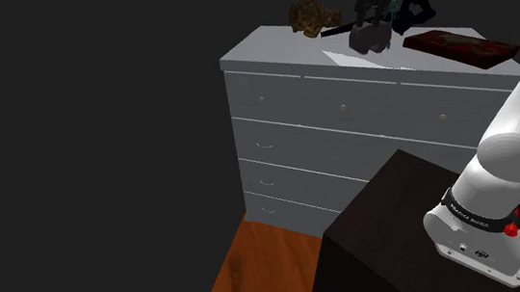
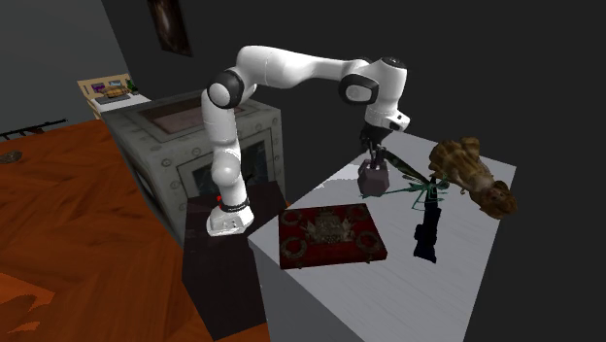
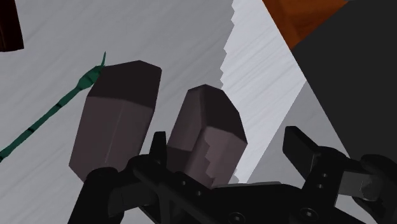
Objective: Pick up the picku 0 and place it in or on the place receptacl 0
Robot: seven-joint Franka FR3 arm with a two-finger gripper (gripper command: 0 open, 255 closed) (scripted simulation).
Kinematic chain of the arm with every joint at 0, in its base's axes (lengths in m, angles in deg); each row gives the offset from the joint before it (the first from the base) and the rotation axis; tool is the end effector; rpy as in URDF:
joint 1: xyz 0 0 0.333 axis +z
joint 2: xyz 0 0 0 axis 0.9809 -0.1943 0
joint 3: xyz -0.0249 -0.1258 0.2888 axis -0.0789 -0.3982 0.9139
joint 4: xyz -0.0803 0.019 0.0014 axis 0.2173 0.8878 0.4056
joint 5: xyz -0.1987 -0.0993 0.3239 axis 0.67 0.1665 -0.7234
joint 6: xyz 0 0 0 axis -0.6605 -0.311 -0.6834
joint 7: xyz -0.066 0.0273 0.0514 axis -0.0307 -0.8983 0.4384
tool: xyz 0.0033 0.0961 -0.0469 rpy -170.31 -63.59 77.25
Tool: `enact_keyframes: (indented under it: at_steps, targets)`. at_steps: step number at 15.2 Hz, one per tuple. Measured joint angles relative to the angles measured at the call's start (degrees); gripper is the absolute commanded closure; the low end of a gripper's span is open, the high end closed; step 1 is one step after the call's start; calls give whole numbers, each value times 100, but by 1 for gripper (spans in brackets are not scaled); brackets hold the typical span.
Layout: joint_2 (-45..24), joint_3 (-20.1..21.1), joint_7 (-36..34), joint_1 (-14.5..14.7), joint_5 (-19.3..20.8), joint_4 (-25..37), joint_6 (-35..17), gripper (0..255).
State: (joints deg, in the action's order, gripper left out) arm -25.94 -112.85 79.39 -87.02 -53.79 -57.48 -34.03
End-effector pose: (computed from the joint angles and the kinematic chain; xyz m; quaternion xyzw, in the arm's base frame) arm 0.4823 -0.2974 0.5637 -0.9945 0.0799 -0.0064 0.0670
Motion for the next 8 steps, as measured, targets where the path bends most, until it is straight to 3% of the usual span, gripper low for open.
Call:
enact_keyframes:
  at_steps: [8]
  targets:
    - [46,14,-3,15,15,-237,-201,0]
